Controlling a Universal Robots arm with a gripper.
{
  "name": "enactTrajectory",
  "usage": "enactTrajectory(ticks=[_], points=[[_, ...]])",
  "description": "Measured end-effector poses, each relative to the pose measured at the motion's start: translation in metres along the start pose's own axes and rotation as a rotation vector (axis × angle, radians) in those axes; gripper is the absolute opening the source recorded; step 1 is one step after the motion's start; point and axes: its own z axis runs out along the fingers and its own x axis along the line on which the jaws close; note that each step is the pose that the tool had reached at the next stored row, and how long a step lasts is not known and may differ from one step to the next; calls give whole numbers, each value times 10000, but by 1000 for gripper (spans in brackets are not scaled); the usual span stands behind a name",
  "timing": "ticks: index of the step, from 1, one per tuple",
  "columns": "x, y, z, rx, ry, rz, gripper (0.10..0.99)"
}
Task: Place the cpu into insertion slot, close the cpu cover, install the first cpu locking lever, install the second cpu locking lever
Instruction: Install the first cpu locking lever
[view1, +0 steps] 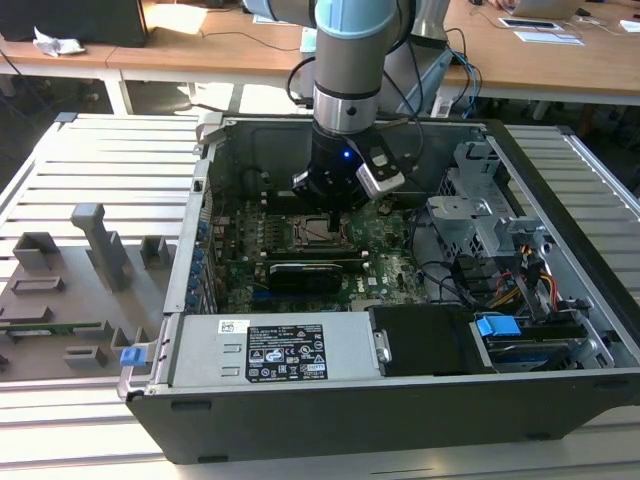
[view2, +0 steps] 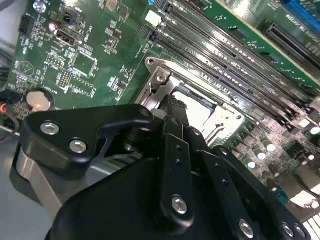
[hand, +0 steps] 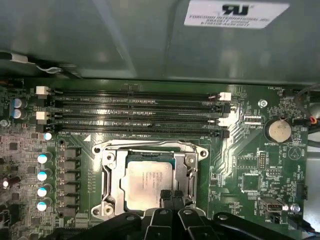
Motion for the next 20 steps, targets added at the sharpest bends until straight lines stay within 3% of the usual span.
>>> enactTrajectory(ticks=[13, 20], points=[[-12, -6, -273, 2, -1, -1, 106], [-12, -6, -281, 2, 0, 0, 106]])
